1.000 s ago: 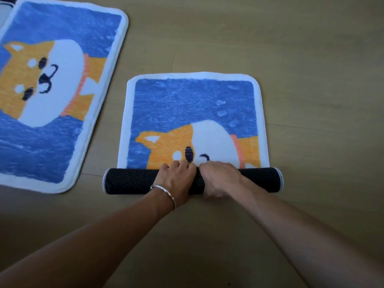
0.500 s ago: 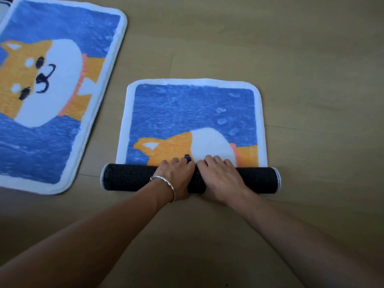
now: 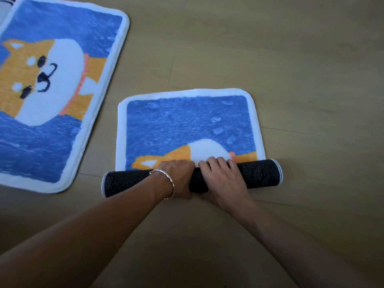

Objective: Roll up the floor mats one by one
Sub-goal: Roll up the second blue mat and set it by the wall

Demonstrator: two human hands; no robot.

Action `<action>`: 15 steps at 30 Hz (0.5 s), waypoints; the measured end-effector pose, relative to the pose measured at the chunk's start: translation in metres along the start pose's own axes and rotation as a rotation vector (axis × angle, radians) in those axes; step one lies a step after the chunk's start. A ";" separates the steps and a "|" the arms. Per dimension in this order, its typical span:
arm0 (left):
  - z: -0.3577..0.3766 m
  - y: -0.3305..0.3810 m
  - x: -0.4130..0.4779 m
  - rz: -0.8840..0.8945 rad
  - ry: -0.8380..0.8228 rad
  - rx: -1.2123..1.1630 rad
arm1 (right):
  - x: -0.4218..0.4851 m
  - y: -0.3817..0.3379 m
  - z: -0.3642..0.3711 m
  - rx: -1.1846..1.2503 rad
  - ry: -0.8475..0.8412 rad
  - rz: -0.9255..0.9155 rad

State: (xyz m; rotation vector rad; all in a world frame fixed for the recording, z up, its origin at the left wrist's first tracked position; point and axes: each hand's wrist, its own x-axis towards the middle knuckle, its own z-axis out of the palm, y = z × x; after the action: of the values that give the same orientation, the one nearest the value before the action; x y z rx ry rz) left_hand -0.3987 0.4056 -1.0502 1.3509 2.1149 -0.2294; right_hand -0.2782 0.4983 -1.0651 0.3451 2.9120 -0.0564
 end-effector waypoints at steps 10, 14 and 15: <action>-0.001 -0.008 0.002 -0.004 -0.030 -0.076 | 0.031 0.012 -0.032 0.244 -0.361 0.002; -0.006 -0.013 0.003 0.036 -0.053 -0.110 | 0.005 0.005 -0.011 0.001 -0.018 -0.073; -0.002 -0.012 0.000 0.047 0.021 -0.052 | 0.006 0.004 -0.011 -0.017 0.016 -0.066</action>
State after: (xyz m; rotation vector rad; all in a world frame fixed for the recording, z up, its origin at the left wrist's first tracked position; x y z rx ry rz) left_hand -0.4097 0.4016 -1.0505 1.3768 2.0892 -0.1406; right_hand -0.2849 0.5042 -1.0561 0.2484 2.9372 -0.0393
